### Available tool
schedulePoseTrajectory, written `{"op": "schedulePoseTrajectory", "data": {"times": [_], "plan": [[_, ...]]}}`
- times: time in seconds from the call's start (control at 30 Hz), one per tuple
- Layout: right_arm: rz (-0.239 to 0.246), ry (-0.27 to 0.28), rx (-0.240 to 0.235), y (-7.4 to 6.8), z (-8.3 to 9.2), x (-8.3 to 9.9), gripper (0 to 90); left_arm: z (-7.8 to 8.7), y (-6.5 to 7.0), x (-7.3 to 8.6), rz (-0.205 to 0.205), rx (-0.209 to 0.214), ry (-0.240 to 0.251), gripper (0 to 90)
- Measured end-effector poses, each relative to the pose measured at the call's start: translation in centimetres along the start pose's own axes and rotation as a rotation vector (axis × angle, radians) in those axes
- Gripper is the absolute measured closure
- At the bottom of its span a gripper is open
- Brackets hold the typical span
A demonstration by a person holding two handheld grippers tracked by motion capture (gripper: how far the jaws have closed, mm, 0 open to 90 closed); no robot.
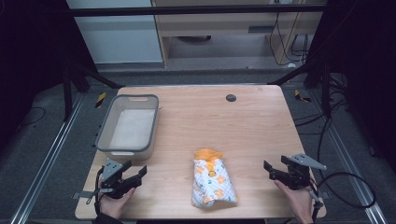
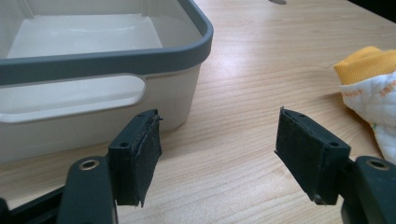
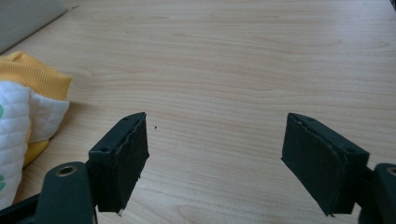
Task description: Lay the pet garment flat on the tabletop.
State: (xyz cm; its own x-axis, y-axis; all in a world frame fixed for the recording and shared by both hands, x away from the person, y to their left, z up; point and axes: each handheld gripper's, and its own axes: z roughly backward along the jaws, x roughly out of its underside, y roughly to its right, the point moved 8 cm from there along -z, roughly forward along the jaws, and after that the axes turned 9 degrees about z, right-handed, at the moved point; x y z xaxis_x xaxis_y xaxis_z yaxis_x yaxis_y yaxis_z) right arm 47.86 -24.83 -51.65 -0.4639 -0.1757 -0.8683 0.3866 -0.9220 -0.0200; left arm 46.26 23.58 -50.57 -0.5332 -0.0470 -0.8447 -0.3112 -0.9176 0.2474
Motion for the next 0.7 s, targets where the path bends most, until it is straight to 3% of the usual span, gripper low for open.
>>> {"op": "schedulePoseTrajectory", "data": {"times": [0.17, 0.5, 0.6, 0.7], "plan": [[0.020, 0.001, -0.014, -0.5, 0.1, 0.1, 24.5, 0.3, 0.5, -0.1, 0.006, 0.009, 0.010, 33.4], [0.062, 0.018, -0.092, -2.4, 0.1, -0.9, 32.2, 0.1, 1.9, -0.1, -0.052, 0.022, -0.002, 30.5], [0.082, 0.026, -0.104, -3.0, 0.0, -1.8, 33.2, 0.1, 2.6, -0.5, -0.099, 0.034, 0.007, 29.8], [0.073, 0.042, -0.123, -3.2, 0.0, -2.6, 33.6, 0.2, 3.2, -1.1, -0.098, 0.052, 0.018, 29.4]]}}
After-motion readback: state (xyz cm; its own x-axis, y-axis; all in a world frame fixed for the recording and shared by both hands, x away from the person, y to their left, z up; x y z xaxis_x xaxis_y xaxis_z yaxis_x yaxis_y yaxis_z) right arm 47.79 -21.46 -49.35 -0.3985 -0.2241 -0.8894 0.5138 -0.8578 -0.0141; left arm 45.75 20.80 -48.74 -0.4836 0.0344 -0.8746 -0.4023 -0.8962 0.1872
